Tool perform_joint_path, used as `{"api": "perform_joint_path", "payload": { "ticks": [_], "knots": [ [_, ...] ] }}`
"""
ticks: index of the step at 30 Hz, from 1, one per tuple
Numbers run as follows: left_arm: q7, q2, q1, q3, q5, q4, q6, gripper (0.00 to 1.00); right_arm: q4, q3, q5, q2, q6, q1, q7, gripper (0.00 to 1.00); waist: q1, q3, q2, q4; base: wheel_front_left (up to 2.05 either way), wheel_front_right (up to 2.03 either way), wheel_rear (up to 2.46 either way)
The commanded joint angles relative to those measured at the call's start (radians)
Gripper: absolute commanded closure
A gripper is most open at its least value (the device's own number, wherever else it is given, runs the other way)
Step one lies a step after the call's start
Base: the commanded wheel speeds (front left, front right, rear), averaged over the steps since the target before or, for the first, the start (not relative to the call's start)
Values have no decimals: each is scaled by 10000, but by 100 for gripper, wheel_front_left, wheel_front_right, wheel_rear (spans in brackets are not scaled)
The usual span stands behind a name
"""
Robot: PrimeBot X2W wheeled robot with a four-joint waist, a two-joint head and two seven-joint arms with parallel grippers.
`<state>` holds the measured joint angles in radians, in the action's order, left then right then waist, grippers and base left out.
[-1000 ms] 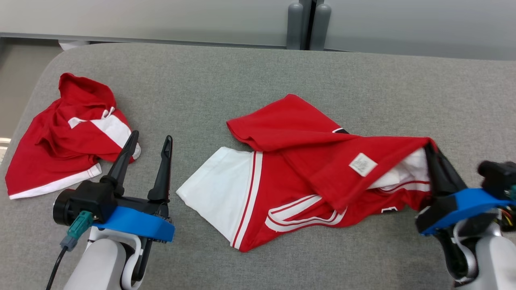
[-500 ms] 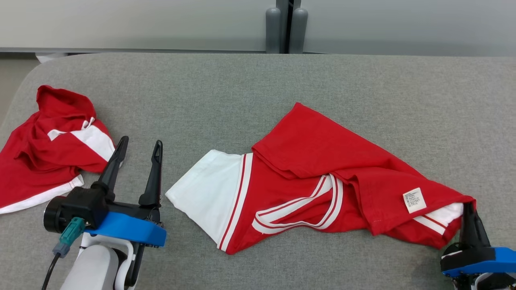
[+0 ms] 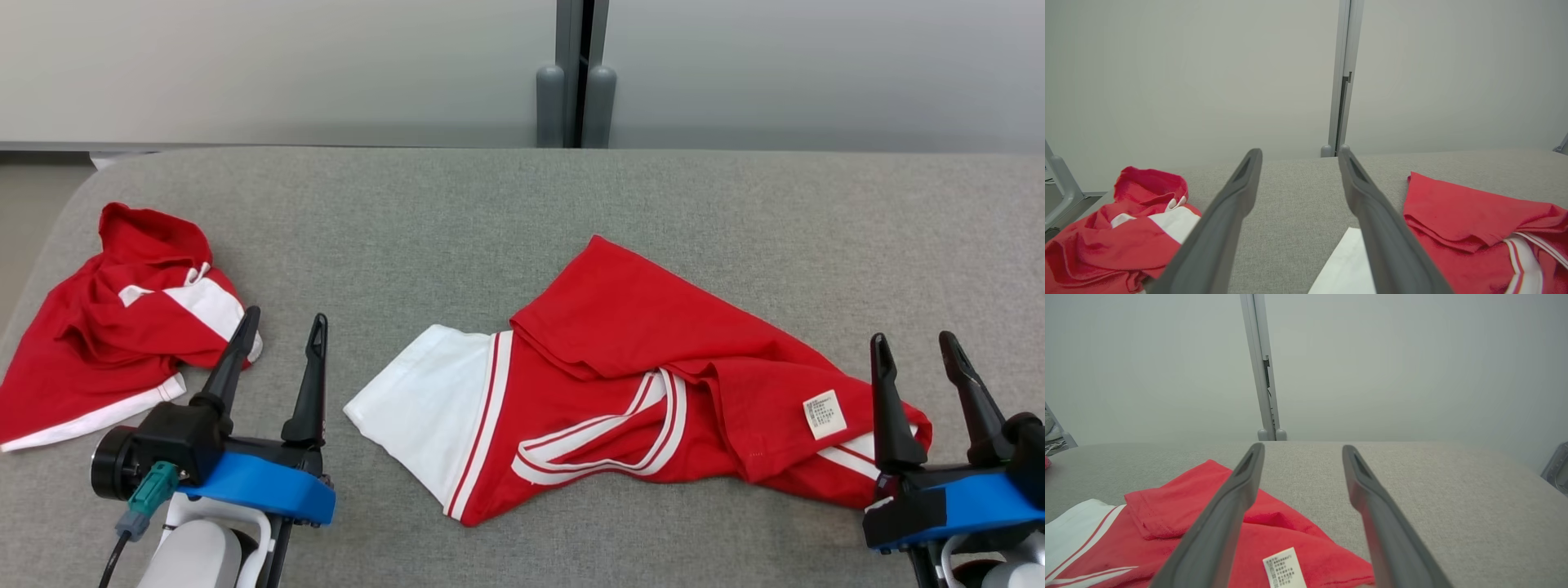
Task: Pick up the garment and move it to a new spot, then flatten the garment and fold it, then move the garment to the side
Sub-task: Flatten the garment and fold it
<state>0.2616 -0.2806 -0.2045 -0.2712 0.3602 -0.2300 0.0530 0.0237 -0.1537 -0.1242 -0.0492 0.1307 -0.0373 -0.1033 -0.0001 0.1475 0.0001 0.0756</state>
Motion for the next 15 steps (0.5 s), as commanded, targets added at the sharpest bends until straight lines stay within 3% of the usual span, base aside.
{"api": "perform_joint_path", "payload": {
  "ticks": [1,15],
  "knots": [
    [22,-24,78,-3,-18,-4,-36,0,179,53,94,-29,1,231,132,0,1,-67,-1,7,0,0,0],
    [-107,-151,458,-55,118,105,-245,0,1405,351,-119,-22,1,1021,1077,0,1,-379,-1,-13,0,0,0]
  ]
}}
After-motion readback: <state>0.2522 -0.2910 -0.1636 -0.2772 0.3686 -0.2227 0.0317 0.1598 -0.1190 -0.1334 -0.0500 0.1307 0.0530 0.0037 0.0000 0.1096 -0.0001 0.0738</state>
